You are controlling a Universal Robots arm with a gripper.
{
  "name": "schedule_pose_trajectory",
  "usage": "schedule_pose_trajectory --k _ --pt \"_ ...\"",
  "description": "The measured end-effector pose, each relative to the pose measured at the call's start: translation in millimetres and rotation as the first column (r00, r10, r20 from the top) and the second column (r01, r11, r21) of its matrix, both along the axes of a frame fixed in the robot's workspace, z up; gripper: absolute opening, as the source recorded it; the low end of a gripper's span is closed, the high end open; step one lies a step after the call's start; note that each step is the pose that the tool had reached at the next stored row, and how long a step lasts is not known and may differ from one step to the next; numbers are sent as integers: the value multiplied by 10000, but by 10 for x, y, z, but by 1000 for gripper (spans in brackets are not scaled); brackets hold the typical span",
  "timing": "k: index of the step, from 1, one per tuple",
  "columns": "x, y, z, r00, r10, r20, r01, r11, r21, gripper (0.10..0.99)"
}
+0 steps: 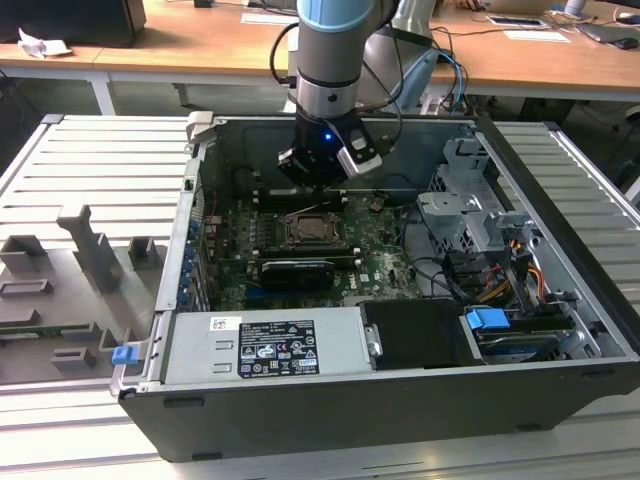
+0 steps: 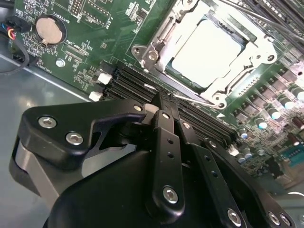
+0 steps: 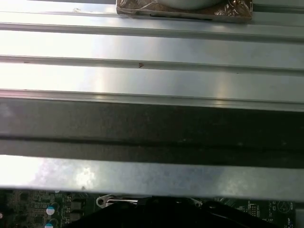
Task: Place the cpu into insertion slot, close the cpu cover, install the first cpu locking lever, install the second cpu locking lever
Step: 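Install the first cpu locking lever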
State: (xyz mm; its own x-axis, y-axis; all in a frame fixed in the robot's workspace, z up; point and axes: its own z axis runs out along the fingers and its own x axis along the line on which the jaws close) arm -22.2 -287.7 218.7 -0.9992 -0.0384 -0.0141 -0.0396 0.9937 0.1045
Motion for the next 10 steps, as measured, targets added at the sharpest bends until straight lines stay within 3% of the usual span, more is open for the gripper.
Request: schedule_pose_trajectory --k 10 --pt "35 0 -80 10000 1 0 -1 10000 0 106"
